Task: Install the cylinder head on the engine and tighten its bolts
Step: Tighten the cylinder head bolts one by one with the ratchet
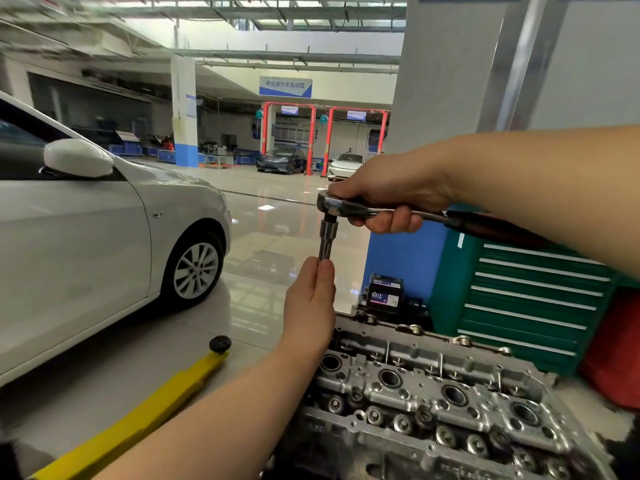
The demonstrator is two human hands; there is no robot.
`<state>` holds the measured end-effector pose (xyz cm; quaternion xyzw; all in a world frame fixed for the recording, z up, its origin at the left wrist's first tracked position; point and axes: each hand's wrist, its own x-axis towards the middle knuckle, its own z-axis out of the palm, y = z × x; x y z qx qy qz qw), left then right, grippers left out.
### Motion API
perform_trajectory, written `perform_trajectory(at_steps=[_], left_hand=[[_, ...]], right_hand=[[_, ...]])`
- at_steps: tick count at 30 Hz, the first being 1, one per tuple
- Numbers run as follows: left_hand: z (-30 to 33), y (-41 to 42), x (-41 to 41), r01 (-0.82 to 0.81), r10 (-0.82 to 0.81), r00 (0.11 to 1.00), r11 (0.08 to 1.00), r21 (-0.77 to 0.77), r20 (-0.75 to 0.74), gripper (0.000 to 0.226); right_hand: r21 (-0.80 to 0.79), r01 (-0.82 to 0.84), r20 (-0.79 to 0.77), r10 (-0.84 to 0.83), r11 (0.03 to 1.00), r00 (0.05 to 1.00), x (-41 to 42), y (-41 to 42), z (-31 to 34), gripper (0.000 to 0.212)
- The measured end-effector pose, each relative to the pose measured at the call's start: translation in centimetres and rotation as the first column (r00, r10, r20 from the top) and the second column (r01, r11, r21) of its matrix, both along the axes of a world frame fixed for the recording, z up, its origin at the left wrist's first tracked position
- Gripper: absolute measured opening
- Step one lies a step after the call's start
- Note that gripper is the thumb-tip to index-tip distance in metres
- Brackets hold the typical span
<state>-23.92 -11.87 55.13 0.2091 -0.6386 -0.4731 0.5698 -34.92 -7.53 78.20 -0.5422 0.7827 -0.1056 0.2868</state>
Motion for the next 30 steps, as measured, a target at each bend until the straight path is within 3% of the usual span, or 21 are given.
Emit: perform_trajectory(at_steps=[4, 8, 11, 17, 25, 30], left_hand=[[0.1, -0.3, -0.3, -0.064, 0.065, 0.996, 0.998, -0.024, 0.066, 0.048], [-0.2, -0.4, -0.2, -0.07, 0.07, 0.996, 0.997, -0.015, 0.053, 0.045], [-0.1, -0.2, -0.2, -0.09, 0.092, 0.993, 0.996, -0.03, 0.076, 0.043], [0.2, 0.3, 0.2, -0.038, 0.038, 0.999, 0.999, 0.011, 0.023, 0.038], [0.3, 0.4, 0.4, 0.01, -0.01, 1.0, 0.999, 0.044, -0.008, 0.038], [0.3, 0.3, 0.1, 0.001, -0.001, 1.0, 0.999, 0.035, -0.019, 0.04]], right_hand=[[-0.103, 0.06, -0.113, -0.072, 0.993, 0.991, 0.7, -0.2, -0.3, 0.055], [0.027, 0.116, 0.036, -0.117, 0.993, 0.992, 1.2, 0.1, 0.2, 0.055], [0.054, 0.112, 0.048, -0.114, 0.992, 0.992, 1.0, 0.4, 0.3, 0.053], [0.023, -0.089, -0.1, 0.091, 0.996, 0.991, 0.7, 0.3, 0.9, 0.059], [0.123, -0.224, 0.073, 0.216, 0.967, 0.974, -1.0, -1.5, 1.4, 0.06], [0.204, -0.336, 0.089, 0.324, 0.92, 0.942, -2.0, -3.6, 1.9, 0.058]])
